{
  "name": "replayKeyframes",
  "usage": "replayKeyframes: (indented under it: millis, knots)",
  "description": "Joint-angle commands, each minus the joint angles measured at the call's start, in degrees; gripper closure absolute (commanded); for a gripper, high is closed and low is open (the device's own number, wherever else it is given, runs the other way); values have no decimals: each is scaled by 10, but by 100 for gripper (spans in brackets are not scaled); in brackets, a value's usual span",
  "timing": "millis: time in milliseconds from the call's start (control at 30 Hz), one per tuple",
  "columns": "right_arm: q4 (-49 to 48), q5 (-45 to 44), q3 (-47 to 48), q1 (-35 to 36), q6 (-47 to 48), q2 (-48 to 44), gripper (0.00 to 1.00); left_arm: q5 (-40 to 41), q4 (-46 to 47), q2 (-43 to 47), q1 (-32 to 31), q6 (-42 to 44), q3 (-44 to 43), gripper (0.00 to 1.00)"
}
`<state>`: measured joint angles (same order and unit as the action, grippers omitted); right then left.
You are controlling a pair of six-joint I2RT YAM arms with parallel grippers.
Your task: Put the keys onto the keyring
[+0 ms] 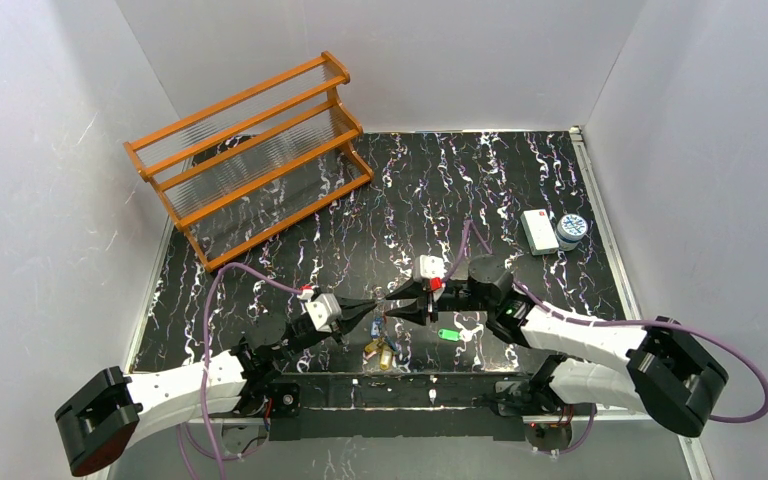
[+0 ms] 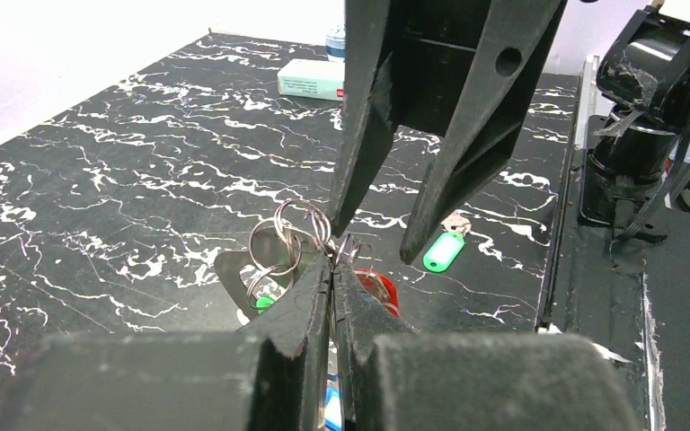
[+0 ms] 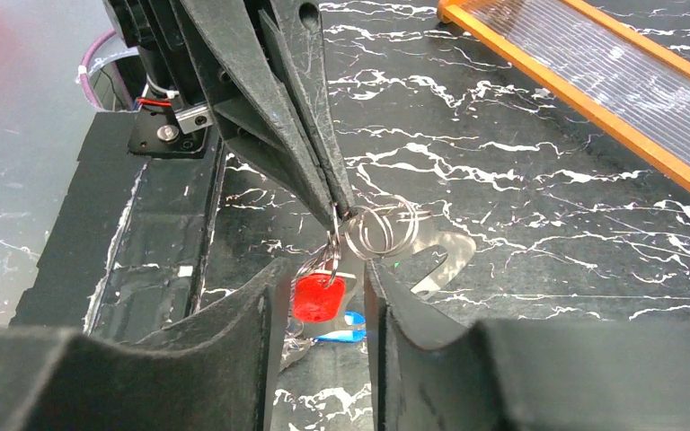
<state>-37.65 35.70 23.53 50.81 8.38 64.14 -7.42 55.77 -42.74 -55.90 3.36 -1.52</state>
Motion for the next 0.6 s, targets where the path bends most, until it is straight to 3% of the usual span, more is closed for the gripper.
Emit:
replayKeyframes:
  millis: [0, 133, 267, 500, 567]
  knots:
    - [-48, 20, 24, 0, 0, 18, 54, -17, 42, 2, -2, -3, -2, 100]
    - [-57, 26, 27, 0, 0, 30, 54, -18, 43, 4, -2, -7, -1, 100]
    - [-72, 38, 25, 0, -4, 36, 66, -18, 44, 3, -2, -8, 0, 100]
    - [-103, 48, 23, 1, -21, 38, 67, -18, 45, 3, -1, -11, 2, 100]
    - [-108, 56, 25, 1, -23, 43, 73, -16, 45, 5, -1, -11, 4, 100]
